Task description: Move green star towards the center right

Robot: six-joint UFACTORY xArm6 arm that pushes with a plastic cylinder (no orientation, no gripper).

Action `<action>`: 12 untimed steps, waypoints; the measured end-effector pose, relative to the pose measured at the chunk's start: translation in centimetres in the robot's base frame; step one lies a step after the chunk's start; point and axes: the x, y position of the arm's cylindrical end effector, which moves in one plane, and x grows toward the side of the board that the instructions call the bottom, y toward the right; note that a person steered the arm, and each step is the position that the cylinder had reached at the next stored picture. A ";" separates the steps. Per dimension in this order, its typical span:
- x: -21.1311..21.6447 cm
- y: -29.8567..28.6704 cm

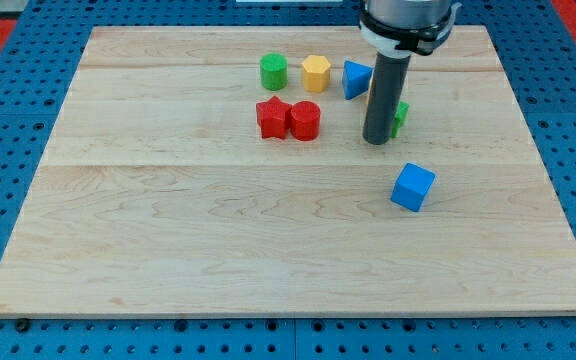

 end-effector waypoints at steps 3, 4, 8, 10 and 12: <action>-4.7 -0.5; -4.8 -0.3; -6.8 2.1; -6.8 6.0; -6.8 7.9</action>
